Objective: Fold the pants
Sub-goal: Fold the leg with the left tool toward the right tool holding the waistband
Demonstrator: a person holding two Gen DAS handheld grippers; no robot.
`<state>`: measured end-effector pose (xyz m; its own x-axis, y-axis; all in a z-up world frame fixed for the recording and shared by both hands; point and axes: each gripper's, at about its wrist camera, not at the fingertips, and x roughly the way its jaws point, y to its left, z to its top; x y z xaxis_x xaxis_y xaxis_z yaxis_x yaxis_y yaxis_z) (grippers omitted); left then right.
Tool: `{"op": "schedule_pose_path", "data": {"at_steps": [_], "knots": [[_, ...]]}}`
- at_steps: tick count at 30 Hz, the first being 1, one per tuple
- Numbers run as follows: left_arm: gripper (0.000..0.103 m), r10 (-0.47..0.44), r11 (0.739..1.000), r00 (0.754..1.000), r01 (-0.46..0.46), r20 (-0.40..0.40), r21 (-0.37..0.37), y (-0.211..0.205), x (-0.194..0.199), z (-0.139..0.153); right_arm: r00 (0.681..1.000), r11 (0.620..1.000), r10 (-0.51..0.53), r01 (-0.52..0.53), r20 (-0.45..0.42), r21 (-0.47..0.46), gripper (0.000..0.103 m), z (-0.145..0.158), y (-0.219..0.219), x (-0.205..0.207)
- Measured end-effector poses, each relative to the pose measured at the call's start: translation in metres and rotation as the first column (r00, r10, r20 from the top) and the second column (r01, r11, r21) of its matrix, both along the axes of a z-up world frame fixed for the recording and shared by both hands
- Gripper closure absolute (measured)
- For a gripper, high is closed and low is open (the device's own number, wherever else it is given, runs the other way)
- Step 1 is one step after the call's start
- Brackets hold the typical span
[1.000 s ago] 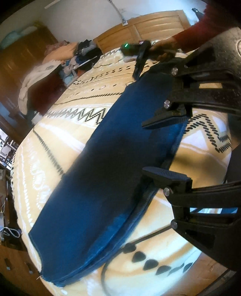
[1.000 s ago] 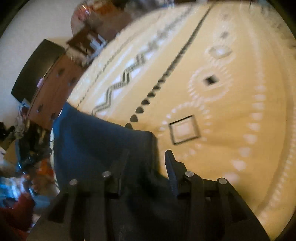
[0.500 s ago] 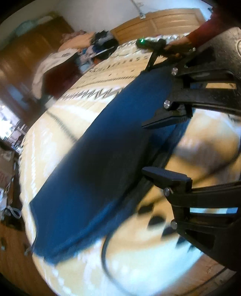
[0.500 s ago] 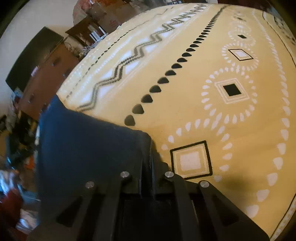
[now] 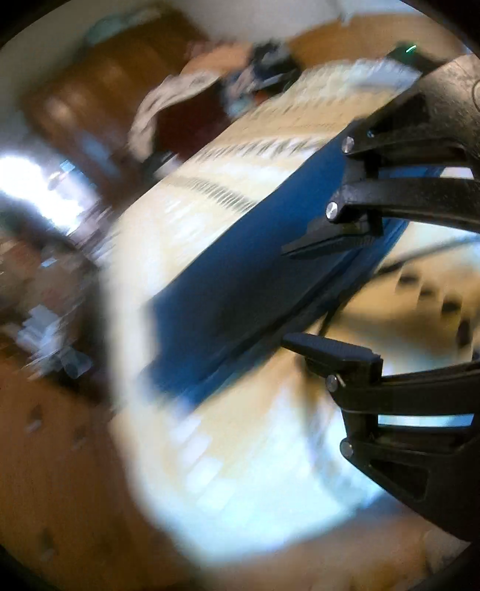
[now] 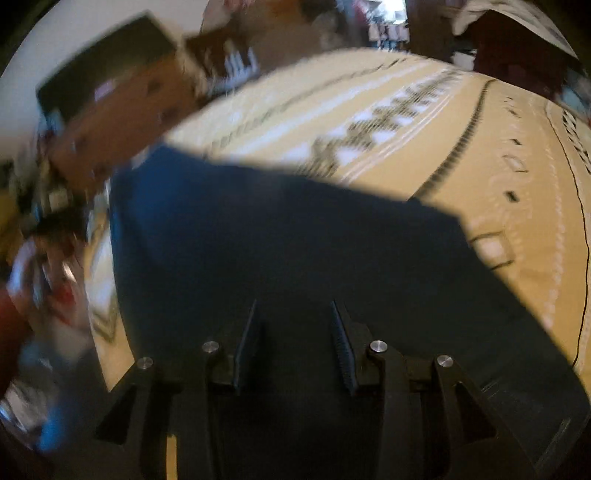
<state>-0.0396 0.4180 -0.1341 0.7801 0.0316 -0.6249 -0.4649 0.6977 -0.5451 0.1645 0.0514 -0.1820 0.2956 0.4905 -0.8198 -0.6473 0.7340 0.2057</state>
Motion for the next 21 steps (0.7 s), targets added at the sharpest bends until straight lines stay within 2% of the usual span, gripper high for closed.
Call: {"op": "schedule_pose_path", "data": {"at_steps": [2, 3, 4, 5, 6, 7, 8, 9, 10, 11, 12, 14, 17, 19, 21], "knots": [[0.062, 0.129, 0.991, 0.99, -0.13, 0.055, 0.019, 0.026, -0.036, 0.017, 0.999, 0.999, 0.05, -0.05, 0.01, -0.005, 0.06, 0.0, 0.014, -0.015], [0.061, 0.219, 0.974, 0.973, -0.222, 0.072, 0.042, 0.043, -0.061, 0.026, 0.997, 0.997, 0.075, -0.075, 0.014, -0.008, 0.06, 0.002, 0.024, -0.019], [0.061, 0.334, 0.937, 0.94, -0.34, 0.072, 0.083, 0.06, -0.088, 0.035, 0.996, 0.996, 0.083, -0.083, 0.019, -0.011, 0.06, 0.001, 0.028, -0.021], [0.061, 0.502, 0.849, 0.863, -0.504, 0.057, 0.155, 0.076, -0.121, 0.046, 0.995, 0.996, 0.093, -0.093, 0.035, -0.017, 0.06, 0.006, 0.033, -0.023], [0.063, 0.647, 0.74, 0.761, -0.642, 0.048, 0.201, 0.087, -0.152, 0.054, 0.993, 0.995, 0.1, -0.099, 0.056, -0.018, 0.06, 0.014, 0.035, -0.023], [0.063, 0.67, 0.723, 0.74, -0.669, 0.057, 0.172, 0.095, -0.164, 0.055, 0.992, 0.995, 0.103, -0.102, 0.07, -0.016, 0.06, 0.02, 0.032, -0.027], [0.063, 0.612, 0.783, 0.788, -0.615, 0.056, 0.095, 0.103, -0.162, 0.052, 0.991, 0.995, 0.102, -0.101, 0.087, -0.011, 0.057, 0.027, 0.034, -0.026], [0.063, 0.484, 0.874, 0.875, -0.484, 0.021, 0.039, 0.103, -0.138, 0.045, 0.991, 0.995, 0.096, -0.096, 0.097, -0.006, 0.054, 0.031, 0.035, -0.026], [0.062, 0.31, 0.95, 0.951, -0.31, -0.015, -0.013, 0.095, -0.105, 0.036, 0.991, 0.996, 0.088, -0.088, 0.104, -0.003, 0.046, 0.035, 0.035, -0.025], [0.062, 0.174, 0.982, 0.984, -0.175, -0.02, -0.071, 0.085, -0.081, 0.027, 0.992, 0.997, 0.073, -0.074, 0.106, 0.001, 0.044, 0.036, 0.038, -0.024], [0.061, 0.065, 0.989, 0.998, -0.067, -0.017, -0.134, 0.072, -0.054, 0.015, 0.993, 0.998, 0.067, -0.068, 0.098, 0.004, 0.044, 0.04, 0.04, -0.026], [0.061, -0.04, 0.974, 0.999, 0.038, -0.003, -0.223, 0.056, -0.015, -0.004, 0.994, 0.998, 0.065, -0.067, 0.087, 0.014, 0.044, 0.047, 0.039, -0.03], [0.06, -0.086, 0.958, 0.996, 0.072, -0.04, -0.277, 0.041, 0.023, -0.027, 0.994, 0.998, 0.068, -0.069, 0.085, 0.012, 0.044, 0.05, 0.05, -0.039], [0.061, -0.082, 0.958, 0.993, 0.057, -0.08, -0.282, 0.039, 0.035, -0.035, 0.995, 0.998, 0.067, -0.067, 0.074, 0.008, 0.044, 0.048, 0.053, -0.041], [0.06, -0.064, 0.959, 0.997, 0.048, -0.051, -0.28, 0.045, 0.034, -0.039, 0.996, 0.998, 0.057, -0.058, 0.063, 0.003, 0.044, 0.044, 0.051, -0.041]]}}
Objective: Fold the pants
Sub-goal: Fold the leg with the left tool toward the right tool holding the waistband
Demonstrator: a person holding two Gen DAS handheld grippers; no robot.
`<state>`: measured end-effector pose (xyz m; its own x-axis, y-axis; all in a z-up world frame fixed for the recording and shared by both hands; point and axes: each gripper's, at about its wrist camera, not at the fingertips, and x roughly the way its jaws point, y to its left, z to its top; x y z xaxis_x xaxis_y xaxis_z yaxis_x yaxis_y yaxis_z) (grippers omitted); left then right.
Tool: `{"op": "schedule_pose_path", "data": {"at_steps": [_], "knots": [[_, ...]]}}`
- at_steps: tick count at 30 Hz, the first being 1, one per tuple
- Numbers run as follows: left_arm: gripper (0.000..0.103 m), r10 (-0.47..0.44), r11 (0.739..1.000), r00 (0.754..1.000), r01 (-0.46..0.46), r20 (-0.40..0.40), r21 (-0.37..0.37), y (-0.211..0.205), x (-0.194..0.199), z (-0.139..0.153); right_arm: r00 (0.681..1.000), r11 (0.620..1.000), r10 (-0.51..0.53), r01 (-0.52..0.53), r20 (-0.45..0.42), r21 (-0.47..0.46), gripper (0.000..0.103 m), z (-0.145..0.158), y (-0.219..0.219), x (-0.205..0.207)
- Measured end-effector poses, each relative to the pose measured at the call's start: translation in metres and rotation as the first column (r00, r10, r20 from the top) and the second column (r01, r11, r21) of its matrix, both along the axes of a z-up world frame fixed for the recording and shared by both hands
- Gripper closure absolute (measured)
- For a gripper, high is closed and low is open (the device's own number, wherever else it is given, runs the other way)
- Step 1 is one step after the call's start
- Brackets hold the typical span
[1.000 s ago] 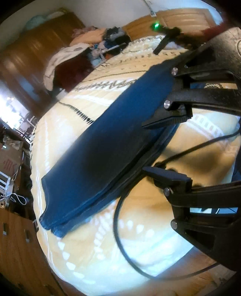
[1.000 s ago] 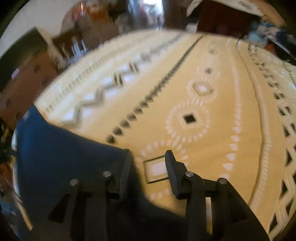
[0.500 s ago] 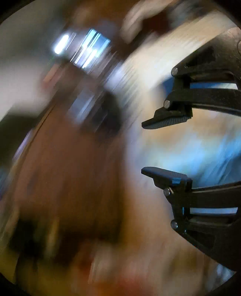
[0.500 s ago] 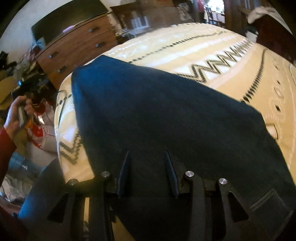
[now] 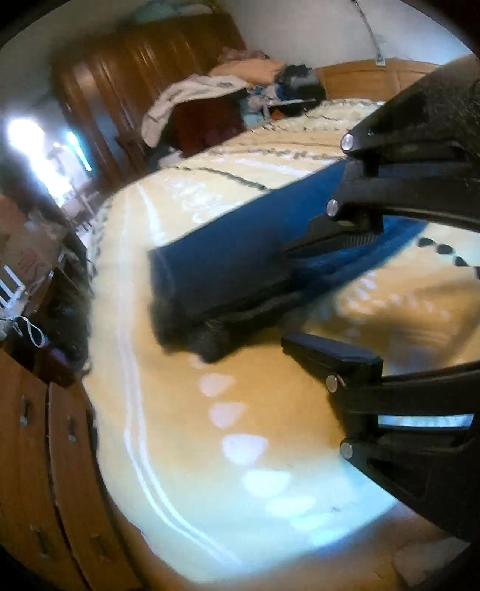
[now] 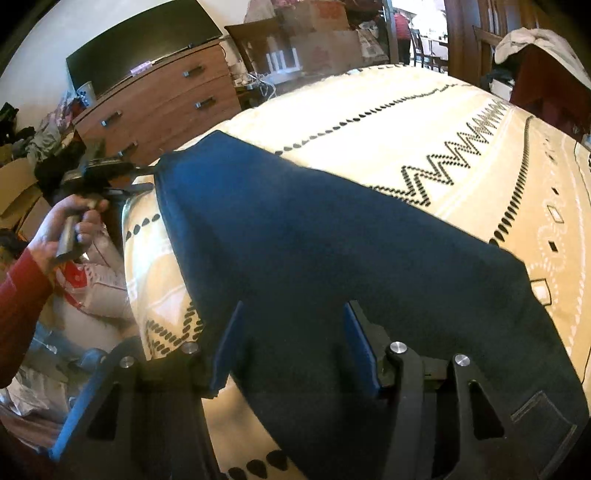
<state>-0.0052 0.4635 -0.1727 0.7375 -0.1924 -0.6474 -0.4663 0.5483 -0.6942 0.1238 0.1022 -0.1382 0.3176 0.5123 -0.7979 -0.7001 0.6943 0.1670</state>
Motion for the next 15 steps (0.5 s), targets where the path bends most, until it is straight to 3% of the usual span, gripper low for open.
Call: {"op": "schedule_pose_path", "data": {"at_steps": [8, 15], "knots": [[0.06, 0.075, 0.997, 0.996, -0.073, 0.054, -0.036, 0.023, 0.001, -0.004, 0.998, 0.999, -0.025, 0.027, -0.053, 0.022, 0.044, -0.016, 0.004, 0.008], [0.059, 0.142, 0.988, 0.987, -0.146, 0.078, 0.044, 0.015, 0.0, -0.003, 0.997, 0.999, -0.02, 0.023, -0.068, 0.046, 0.043, -0.018, 0.012, 0.002]]}}
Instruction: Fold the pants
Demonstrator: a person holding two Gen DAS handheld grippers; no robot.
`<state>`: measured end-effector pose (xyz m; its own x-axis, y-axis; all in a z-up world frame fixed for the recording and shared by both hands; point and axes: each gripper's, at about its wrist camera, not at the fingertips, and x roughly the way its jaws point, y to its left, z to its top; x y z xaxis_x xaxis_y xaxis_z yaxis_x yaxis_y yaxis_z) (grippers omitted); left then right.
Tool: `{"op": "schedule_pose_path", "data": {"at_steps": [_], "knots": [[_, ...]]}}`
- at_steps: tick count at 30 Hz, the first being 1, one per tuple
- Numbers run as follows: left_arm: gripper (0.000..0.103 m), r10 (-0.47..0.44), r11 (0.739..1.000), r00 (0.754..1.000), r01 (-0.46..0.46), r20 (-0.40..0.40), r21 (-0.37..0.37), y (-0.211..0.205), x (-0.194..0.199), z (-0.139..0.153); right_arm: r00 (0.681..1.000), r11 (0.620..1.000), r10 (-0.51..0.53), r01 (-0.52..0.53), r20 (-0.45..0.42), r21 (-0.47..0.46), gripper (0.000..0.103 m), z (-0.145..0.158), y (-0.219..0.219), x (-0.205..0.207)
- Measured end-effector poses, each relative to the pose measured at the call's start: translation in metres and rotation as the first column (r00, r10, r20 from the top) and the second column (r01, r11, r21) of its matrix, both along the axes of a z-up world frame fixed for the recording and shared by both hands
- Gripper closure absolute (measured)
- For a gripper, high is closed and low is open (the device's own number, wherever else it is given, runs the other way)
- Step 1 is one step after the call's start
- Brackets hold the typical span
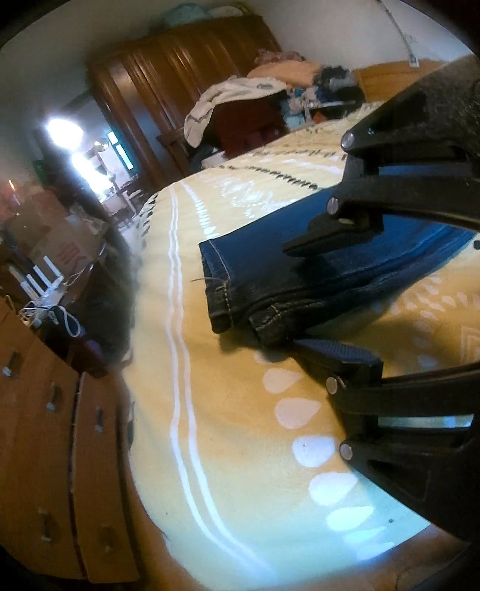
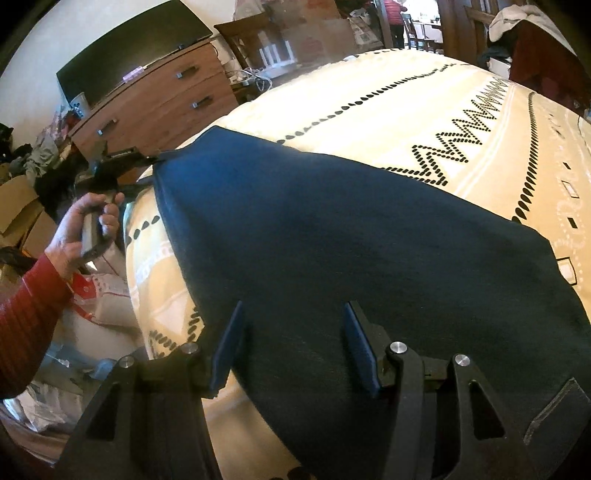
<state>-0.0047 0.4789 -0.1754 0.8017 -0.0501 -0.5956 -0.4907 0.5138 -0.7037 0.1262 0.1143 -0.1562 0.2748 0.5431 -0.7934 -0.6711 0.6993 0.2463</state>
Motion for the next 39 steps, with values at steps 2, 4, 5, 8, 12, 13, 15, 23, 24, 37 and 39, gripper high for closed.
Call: {"op": "schedule_pose_path", "data": {"at_steps": [2, 4, 5, 8, 12, 13, 15, 23, 24, 37, 39], "knots": [[0.069, -0.016, 0.999, 1.0, 0.017, -0.018, 0.044, 0.001, 0.01, 0.004, 1.0, 1.0, -0.02, 0.02, 0.008, 0.006, 0.044, 0.001, -0.003, 0.0], [0.095, -0.056, 0.997, 0.998, 0.057, -0.026, 0.055, 0.0, 0.024, 0.008, 0.998, 0.997, -0.067, 0.067, 0.016, 0.031, 0.045, 0.008, -0.014, 0.003], [0.095, -0.068, 0.993, 0.997, 0.07, -0.027, 0.098, -0.008, 0.028, 0.019, 0.994, 0.993, -0.106, 0.105, 0.016, 0.055, 0.053, 0.015, -0.024, 0.006], [0.095, -0.239, 0.937, 0.969, 0.214, 0.061, 0.278, -0.066, 0.04, 0.077, 0.971, 0.965, -0.237, 0.232, 0.026, 0.123, 0.06, 0.037, -0.064, 0.013], [0.095, -0.511, 0.787, 0.853, 0.418, 0.1, 0.453, -0.176, 0.051, 0.134, 0.909, 0.893, -0.417, 0.408, 0.008, 0.189, 0.06, 0.058, -0.14, 0.016], [0.094, -0.58, 0.741, 0.808, 0.468, 0.108, 0.481, -0.206, 0.052, 0.143, 0.893, 0.879, -0.45, 0.441, 0.012, 0.183, 0.06, 0.06, -0.157, 0.015], [0.094, -0.715, 0.631, 0.691, 0.573, 0.106, 0.523, -0.276, 0.048, 0.149, 0.866, 0.856, -0.499, 0.489, 0.022, 0.165, 0.06, 0.06, -0.185, 0.011], [0.068, -0.864, 0.152, 0.399, 0.788, -0.307, 0.596, -0.469, 0.018, 0.019, 0.831, 0.823, -0.546, 0.556, -0.108, 0.119, 0.059, 0.018, -0.235, -0.004], [0.052, -0.869, 0.125, 0.378, 0.79, -0.318, 0.6, -0.475, 0.014, 0.022, 0.837, 0.827, -0.534, 0.547, -0.12, 0.132, 0.058, 0.017, -0.235, -0.004], [0.028, -0.86, 0.234, 0.447, 0.773, -0.245, 0.589, -0.46, 0.003, 0.035, 0.931, 0.915, -0.281, 0.334, -0.233, 0.228, 0.053, -0.012, -0.142, 0.068], [0.028, -0.855, 0.255, 0.459, 0.779, -0.242, 0.573, -0.455, 0.006, 0.031, 0.928, 0.924, -0.29, 0.336, -0.235, 0.183, 0.053, -0.026, -0.132, 0.081]]}}
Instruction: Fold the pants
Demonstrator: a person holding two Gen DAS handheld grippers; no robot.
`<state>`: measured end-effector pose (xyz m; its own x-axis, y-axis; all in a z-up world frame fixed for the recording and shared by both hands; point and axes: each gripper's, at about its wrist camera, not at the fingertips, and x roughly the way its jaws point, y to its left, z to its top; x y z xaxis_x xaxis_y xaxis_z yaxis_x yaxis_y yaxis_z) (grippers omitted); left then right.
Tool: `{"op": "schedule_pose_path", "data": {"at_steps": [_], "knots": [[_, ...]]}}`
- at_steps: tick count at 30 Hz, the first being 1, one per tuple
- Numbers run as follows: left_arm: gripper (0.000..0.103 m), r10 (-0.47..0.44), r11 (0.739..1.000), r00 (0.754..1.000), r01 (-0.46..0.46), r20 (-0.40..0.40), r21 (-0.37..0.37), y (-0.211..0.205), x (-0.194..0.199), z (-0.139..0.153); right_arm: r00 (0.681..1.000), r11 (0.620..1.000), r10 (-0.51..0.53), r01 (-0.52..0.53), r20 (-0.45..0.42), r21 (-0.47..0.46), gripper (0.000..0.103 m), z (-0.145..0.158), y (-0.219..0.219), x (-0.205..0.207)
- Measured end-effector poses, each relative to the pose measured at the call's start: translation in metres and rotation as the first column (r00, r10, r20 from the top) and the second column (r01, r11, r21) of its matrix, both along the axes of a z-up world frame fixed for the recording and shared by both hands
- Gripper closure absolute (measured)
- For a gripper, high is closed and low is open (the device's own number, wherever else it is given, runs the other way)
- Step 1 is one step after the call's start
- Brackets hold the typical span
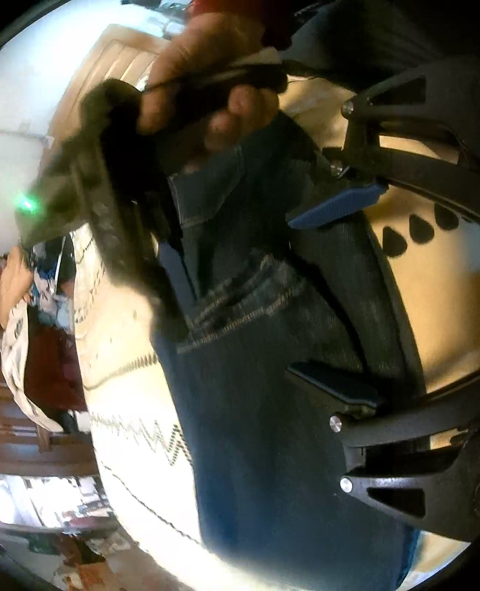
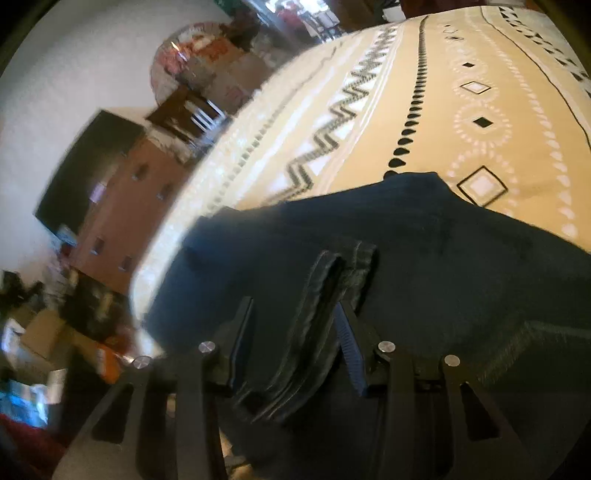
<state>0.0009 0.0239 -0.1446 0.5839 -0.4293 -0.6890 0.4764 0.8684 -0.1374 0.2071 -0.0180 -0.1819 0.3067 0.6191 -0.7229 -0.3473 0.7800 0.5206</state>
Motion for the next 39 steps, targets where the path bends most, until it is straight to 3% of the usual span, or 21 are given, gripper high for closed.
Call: {"op": "schedule_pose_path", "data": {"at_steps": [3, 5, 8, 9, 10, 11, 15, 20, 24, 27, 30, 32, 34, 36, 38, 39], "knots": [[0.028, 0.015, 1.0, 1.0, -0.015, -0.005, -0.011, 0.004, 0.002, -0.002, 1.0, 1.0, 0.003, -0.003, -0.006, 0.002, 0.053, -0.008, 0.006, 0.007], [0.028, 0.021, 1.0, 1.0, -0.021, -0.004, -0.02, 0.006, 0.005, -0.001, 1.0, 1.0, 0.012, -0.012, 0.019, -0.008, 0.062, -0.005, 0.012, 0.005], [0.028, 0.025, 0.999, 1.0, -0.026, -0.013, -0.036, 0.008, 0.008, -0.003, 0.999, 0.999, 0.04, -0.04, 0.004, -0.034, 0.063, -0.012, 0.022, 0.01], [0.028, 0.025, 0.999, 1.0, -0.025, -0.016, -0.035, 0.007, 0.009, -0.003, 0.999, 0.998, 0.046, -0.046, 0.0, -0.05, 0.067, -0.016, 0.025, 0.013], [0.028, 0.023, 0.999, 1.0, -0.023, -0.018, -0.035, 0.007, 0.009, -0.003, 0.999, 0.996, 0.041, -0.04, 0.006, -0.081, 0.088, -0.017, 0.025, 0.014], [0.028, 0.02, 0.999, 1.0, -0.021, -0.024, -0.036, 0.007, 0.011, -0.001, 0.999, 0.997, 0.035, -0.034, 0.013, -0.072, 0.099, -0.015, 0.021, 0.014], [0.028, -0.012, 0.997, 1.0, 0.011, -0.012, -0.072, -0.001, 0.009, 0.007, 0.996, 1.0, -0.008, 0.006, 0.093, 0.017, 0.101, 0.016, -0.006, 0.006], [0.028, -0.07, 0.997, 0.996, 0.068, -0.06, -0.039, -0.015, 0.014, -0.007, 0.999, 0.998, -0.018, 0.019, 0.034, -0.055, 0.101, -0.022, -0.003, 0.014], [0.028, -0.097, 0.99, 0.992, 0.088, -0.081, -0.112, -0.012, 0.009, -0.001, 1.0, 0.999, -0.013, 0.014, 0.024, -0.047, 0.101, -0.025, -0.006, 0.015], [0.028, -0.111, 0.992, 0.991, 0.106, -0.071, -0.073, -0.02, 0.003, -0.006, 0.991, 0.991, -0.004, 0.022, 0.133, -0.133, 0.092, 0.004, -0.005, -0.001], [0.025, -0.118, 0.989, 0.991, 0.111, -0.069, -0.099, -0.023, 0.001, -0.005, 0.972, 0.987, 0.102, -0.073, 0.21, -0.141, 0.092, 0.031, 0.01, -0.032], [0.024, -0.124, 0.99, 0.991, 0.12, -0.056, -0.068, -0.029, -0.001, -0.006, 0.963, 0.968, 0.209, -0.178, 0.17, -0.179, 0.095, 0.022, 0.025, -0.05], [0.023, -0.121, 0.993, 0.991, 0.121, -0.047, -0.02, -0.035, -0.004, -0.009, 0.968, 0.952, 0.24, -0.218, 0.08, -0.215, 0.098, -0.005, 0.029, -0.055], [0.023, -0.116, 0.993, 0.992, 0.118, -0.053, 0.026, -0.042, -0.003, -0.012, 0.98, 0.964, 0.199, -0.194, 0.009, -0.182, 0.103, -0.029, 0.02, -0.051], [0.022, -0.097, 0.993, 0.994, 0.1, -0.042, 0.065, -0.047, -0.005, -0.012, 0.983, 0.971, 0.181, -0.181, -0.016, -0.155, 0.103, -0.028, 0.016, -0.046], [0.021, -0.088, 0.992, 0.995, 0.091, -0.042, 0.083, -0.051, -0.006, -0.011, 0.985, 0.968, 0.171, -0.168, 0.0, -0.185, 0.103, -0.022, 0.016, -0.044]]}}
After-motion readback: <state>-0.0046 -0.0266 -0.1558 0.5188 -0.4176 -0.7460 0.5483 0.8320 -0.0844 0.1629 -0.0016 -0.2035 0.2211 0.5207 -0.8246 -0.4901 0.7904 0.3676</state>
